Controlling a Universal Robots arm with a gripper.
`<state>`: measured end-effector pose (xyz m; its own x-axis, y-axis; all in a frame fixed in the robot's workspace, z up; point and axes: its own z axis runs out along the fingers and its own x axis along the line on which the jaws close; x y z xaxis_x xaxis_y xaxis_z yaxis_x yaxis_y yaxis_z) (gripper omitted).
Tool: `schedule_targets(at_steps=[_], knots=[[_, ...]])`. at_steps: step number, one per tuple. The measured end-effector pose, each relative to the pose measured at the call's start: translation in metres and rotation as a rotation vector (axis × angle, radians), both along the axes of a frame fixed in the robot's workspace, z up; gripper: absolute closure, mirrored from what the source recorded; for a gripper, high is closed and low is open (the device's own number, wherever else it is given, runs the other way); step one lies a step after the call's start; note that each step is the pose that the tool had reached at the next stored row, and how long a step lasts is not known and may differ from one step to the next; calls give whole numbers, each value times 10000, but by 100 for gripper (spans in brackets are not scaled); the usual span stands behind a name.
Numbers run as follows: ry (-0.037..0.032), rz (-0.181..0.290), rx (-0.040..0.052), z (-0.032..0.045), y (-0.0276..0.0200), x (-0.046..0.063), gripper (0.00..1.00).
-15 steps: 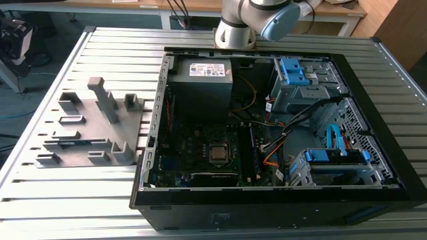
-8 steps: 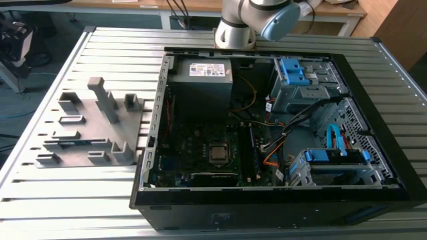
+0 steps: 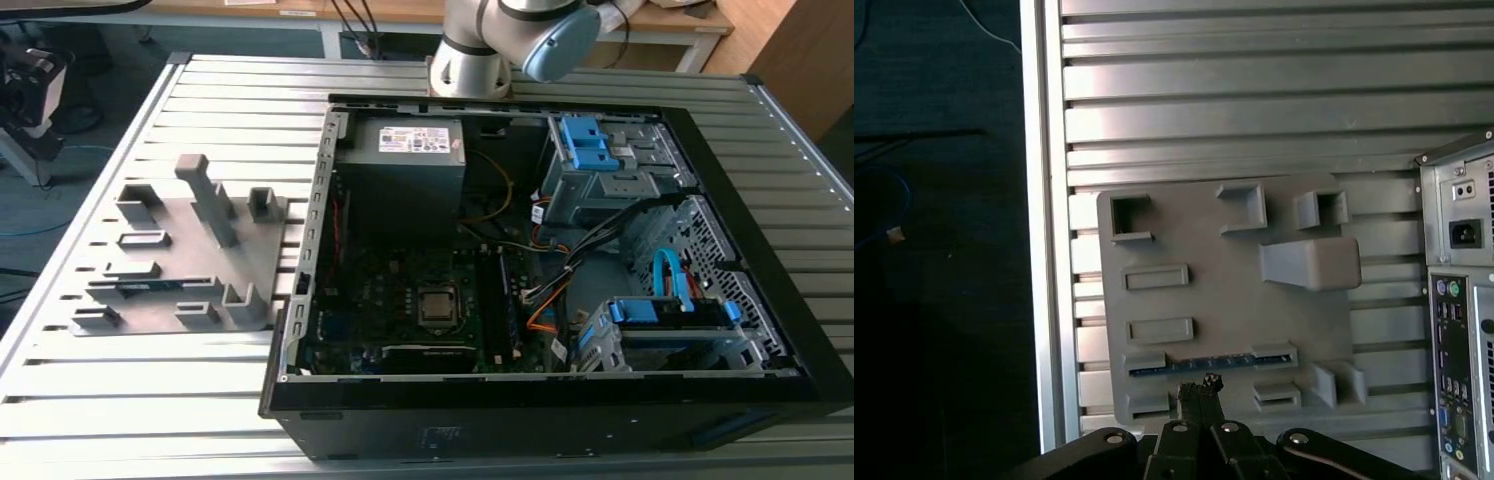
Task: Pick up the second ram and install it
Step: 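Reach for the second ram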
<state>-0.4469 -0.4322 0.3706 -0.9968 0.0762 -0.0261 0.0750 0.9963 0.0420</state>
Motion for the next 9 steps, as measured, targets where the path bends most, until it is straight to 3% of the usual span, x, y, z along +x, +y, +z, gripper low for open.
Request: schedule_targets(at_steps=[9], knots=[[0, 0, 0, -61, -20, -16, 90]])
